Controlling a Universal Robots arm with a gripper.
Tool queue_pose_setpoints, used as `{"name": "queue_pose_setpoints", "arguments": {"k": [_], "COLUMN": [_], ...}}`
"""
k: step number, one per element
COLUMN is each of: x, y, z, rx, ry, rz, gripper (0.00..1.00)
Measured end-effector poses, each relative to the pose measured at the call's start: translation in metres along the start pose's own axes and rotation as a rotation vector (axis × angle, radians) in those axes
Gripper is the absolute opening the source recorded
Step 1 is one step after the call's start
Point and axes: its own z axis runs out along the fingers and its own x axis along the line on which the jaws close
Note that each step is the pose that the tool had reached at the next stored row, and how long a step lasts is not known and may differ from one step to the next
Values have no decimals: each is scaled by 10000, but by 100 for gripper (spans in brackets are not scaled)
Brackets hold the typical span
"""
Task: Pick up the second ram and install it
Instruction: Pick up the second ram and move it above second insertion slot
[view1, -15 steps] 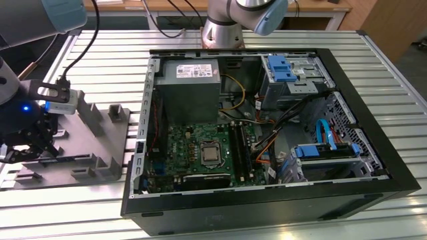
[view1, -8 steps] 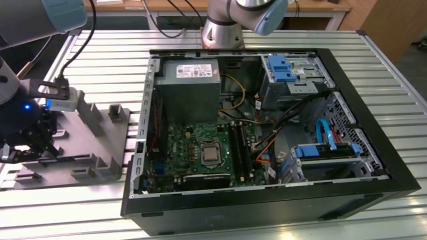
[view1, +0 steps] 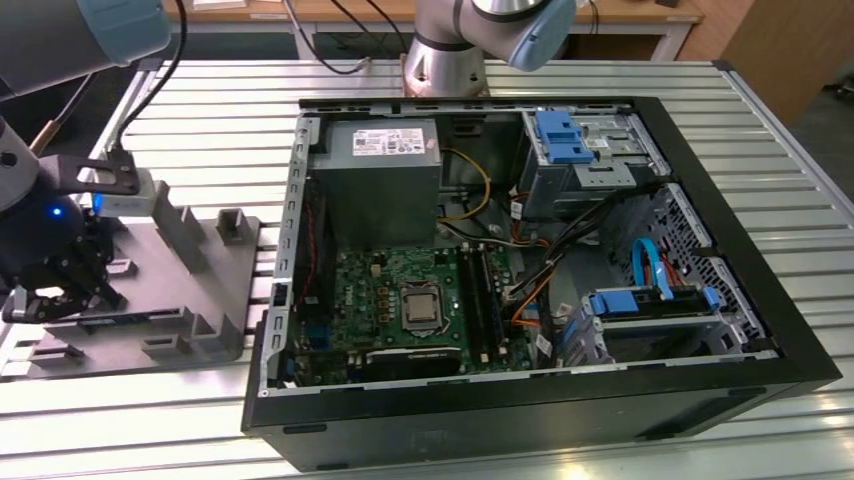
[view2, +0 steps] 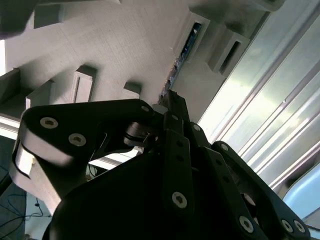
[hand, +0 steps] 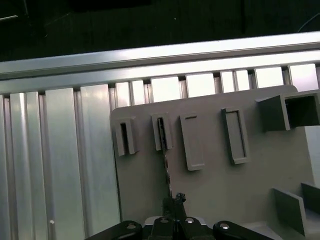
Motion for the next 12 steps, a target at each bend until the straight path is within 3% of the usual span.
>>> {"name": "queue_pose_setpoints", "arguments": {"k": [5,7,12], "x": [1,1,1], "y": [0,-1,-1], "z": [17,27,33], "rx": [-13,-17,-20], "ry": [-11,-66,-70], "rz": [-576,-605,-612], "gripper": [10,10,10]}}
